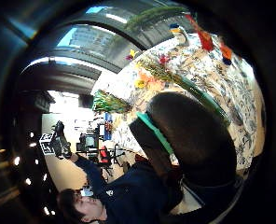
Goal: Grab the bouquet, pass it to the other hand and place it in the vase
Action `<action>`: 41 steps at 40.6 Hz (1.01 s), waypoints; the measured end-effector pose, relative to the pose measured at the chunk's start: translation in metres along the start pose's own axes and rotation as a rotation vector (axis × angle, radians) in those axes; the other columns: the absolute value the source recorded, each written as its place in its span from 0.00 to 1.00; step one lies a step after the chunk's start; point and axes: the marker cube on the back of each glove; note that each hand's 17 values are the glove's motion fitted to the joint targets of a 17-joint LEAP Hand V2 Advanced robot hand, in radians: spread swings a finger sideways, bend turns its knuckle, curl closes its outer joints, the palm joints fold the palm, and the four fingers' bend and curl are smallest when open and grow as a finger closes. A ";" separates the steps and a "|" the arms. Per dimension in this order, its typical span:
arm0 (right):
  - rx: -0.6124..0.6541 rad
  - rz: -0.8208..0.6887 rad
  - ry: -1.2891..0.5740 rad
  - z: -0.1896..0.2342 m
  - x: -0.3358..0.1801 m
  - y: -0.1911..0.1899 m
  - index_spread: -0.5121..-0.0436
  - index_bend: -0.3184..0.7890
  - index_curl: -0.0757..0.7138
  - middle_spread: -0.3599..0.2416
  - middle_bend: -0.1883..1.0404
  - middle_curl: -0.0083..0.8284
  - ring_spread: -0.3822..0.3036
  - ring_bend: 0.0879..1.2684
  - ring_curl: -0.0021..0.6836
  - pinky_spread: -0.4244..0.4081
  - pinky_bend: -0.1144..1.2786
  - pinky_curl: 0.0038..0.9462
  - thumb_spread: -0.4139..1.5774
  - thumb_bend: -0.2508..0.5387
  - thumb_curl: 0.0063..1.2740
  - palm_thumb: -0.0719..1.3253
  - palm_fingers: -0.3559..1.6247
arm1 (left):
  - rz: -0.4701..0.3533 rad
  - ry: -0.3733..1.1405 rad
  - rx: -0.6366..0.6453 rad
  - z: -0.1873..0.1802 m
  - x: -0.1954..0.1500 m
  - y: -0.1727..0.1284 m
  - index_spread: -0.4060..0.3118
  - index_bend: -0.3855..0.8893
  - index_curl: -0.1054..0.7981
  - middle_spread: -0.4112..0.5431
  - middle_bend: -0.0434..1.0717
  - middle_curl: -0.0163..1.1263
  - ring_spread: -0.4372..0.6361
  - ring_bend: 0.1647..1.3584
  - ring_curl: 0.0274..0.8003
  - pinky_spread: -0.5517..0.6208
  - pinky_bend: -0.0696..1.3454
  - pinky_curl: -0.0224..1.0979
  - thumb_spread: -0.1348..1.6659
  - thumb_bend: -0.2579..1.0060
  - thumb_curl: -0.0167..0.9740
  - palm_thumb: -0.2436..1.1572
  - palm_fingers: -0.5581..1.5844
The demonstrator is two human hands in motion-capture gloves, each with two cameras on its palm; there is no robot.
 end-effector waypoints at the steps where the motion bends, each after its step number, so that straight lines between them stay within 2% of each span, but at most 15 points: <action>1: 0.000 0.004 0.005 -0.002 -0.001 -0.001 0.42 0.42 0.36 0.58 0.37 0.31 0.58 0.25 0.33 0.65 0.29 0.24 0.78 0.47 0.10 0.28 0.40 | 0.003 0.000 0.002 0.000 0.002 -0.002 0.50 0.42 0.32 0.62 0.25 0.22 0.74 0.25 0.20 0.80 0.25 0.20 0.65 0.24 0.19 0.36 0.36; 9: -0.066 0.073 0.087 -0.009 0.008 -0.025 0.41 0.41 0.38 0.59 0.36 0.35 0.59 0.26 0.37 0.66 0.29 0.27 0.81 0.43 0.12 0.28 0.39 | 0.030 0.020 0.024 0.012 0.013 -0.018 0.50 0.42 0.35 0.63 0.25 0.25 0.75 0.26 0.22 0.81 0.25 0.23 0.67 0.21 0.22 0.37 0.35; 13: -0.124 0.121 0.102 -0.016 0.003 -0.017 0.40 0.40 0.38 0.59 0.35 0.36 0.60 0.26 0.38 0.66 0.29 0.29 0.81 0.42 0.14 0.31 0.39 | 0.037 0.041 0.007 0.017 0.019 -0.018 0.50 0.41 0.36 0.63 0.25 0.26 0.75 0.27 0.23 0.82 0.25 0.24 0.68 0.19 0.23 0.37 0.34; 18: -0.180 0.165 0.122 -0.015 0.006 -0.014 0.46 0.40 0.38 0.60 0.35 0.38 0.60 0.30 0.41 0.67 0.29 0.30 0.80 0.41 0.16 0.34 0.40 | 0.047 0.044 0.004 0.022 0.025 -0.019 0.50 0.41 0.38 0.64 0.24 0.28 0.76 0.27 0.25 0.82 0.26 0.25 0.68 0.19 0.25 0.37 0.34; 21: -0.198 0.192 0.123 -0.009 0.014 -0.022 0.49 0.35 0.36 0.60 0.36 0.39 0.60 0.32 0.43 0.67 0.31 0.31 0.79 0.39 0.17 0.36 0.39 | 0.054 0.043 -0.003 0.023 0.029 -0.018 0.50 0.41 0.38 0.64 0.24 0.28 0.76 0.27 0.25 0.82 0.26 0.26 0.68 0.19 0.25 0.37 0.34; 30: -0.212 0.258 0.099 0.007 0.030 -0.047 0.51 0.36 0.33 0.61 0.36 0.42 0.61 0.33 0.46 0.70 0.37 0.35 0.77 0.34 0.19 0.39 0.37 | 0.067 0.047 -0.002 0.023 0.033 -0.022 0.50 0.41 0.40 0.64 0.24 0.30 0.76 0.28 0.26 0.82 0.26 0.27 0.69 0.19 0.27 0.37 0.33; 35: -0.383 0.422 0.077 0.001 0.012 -0.018 0.52 0.35 0.31 0.62 0.35 0.43 0.59 0.35 0.47 0.73 0.41 0.37 0.77 0.32 0.21 0.40 0.38 | 0.073 0.053 0.005 0.026 0.032 -0.027 0.50 0.41 0.40 0.65 0.24 0.31 0.76 0.28 0.27 0.82 0.26 0.28 0.69 0.19 0.28 0.36 0.33; 39: -0.259 0.399 0.098 0.025 0.028 -0.044 0.55 0.34 0.29 0.60 0.37 0.44 0.58 0.38 0.48 0.74 0.43 0.38 0.76 0.29 0.21 0.40 0.40 | 0.067 0.060 -0.003 0.027 0.031 -0.027 0.50 0.41 0.40 0.65 0.24 0.31 0.76 0.28 0.27 0.82 0.26 0.29 0.69 0.19 0.28 0.36 0.33; 41: -0.247 0.384 0.090 0.031 0.028 -0.046 0.57 0.34 0.29 0.59 0.37 0.45 0.56 0.39 0.49 0.74 0.44 0.38 0.75 0.29 0.21 0.40 0.41 | 0.065 0.061 -0.002 0.027 0.030 -0.028 0.50 0.41 0.41 0.65 0.23 0.32 0.76 0.29 0.28 0.82 0.26 0.29 0.69 0.19 0.28 0.36 0.33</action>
